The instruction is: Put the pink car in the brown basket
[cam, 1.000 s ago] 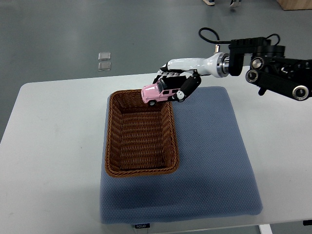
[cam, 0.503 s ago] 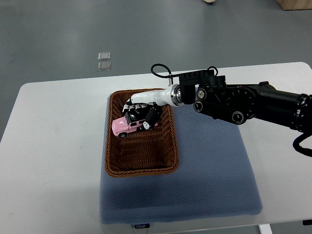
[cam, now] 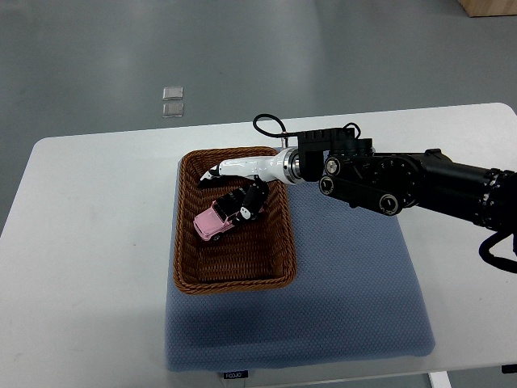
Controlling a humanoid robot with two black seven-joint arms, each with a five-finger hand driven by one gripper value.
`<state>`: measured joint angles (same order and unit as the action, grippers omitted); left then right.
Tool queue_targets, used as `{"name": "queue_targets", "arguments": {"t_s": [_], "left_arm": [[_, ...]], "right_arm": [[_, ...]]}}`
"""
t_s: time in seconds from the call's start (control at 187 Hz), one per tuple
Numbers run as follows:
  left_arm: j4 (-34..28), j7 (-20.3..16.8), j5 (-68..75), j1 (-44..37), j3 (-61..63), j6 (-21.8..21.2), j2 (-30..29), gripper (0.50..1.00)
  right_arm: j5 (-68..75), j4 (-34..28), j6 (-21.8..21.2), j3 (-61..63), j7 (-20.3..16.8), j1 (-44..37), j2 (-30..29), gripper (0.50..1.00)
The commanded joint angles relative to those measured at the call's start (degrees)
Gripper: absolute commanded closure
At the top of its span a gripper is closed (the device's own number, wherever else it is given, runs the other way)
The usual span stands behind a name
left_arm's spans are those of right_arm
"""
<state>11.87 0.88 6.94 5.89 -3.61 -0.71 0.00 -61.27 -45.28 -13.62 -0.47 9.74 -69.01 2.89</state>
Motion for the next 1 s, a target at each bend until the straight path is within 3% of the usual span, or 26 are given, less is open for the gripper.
{"name": "queue_targets", "arguments": {"t_s": [0.0, 0.203, 0.353, 0.492, 0.636, 0.818, 0.995], "left_arm": [[0.00, 0.00, 0.00, 0.00, 0.10, 0.00, 0.00, 0.500], [0.00, 0.00, 0.00, 0.00, 0.19, 0.00, 0.00, 0.500], [0.00, 0.00, 0.00, 0.09, 0.19, 0.00, 0.00, 0.500], [0.08, 0.00, 0.00, 0.09, 0.10, 0.00, 0.00, 0.500], [0.08, 0.00, 0.00, 0.09, 0.27, 0.00, 0.00, 0.500], [0.08, 0.00, 0.00, 0.09, 0.19, 0.00, 0.00, 0.500], [0.08, 0.00, 0.00, 0.18, 0.19, 0.00, 0.00, 0.500]], "right_arm": [[0.27, -0.16, -0.35, 1.87, 0.02, -0.42, 2.38, 0.589], [4.76, -0.87, -0.71, 15.23, 0.02, 0.54, 9.32, 0.589], [16.01, -1.13, -0.62, 30.00, 0.02, 10.12, 12.84, 0.589], [30.50, -1.13, -0.79, 46.69, 0.20, 22.60, 11.35, 0.589], [42.63, -0.34, -1.14, 56.80, 1.86, 29.98, 6.16, 0.589], [52.30, 4.58, -1.50, 59.18, 6.17, 33.68, 3.52, 0.589], [54.94, 8.27, -2.81, 59.35, 6.96, 33.68, 2.47, 0.587]]}}
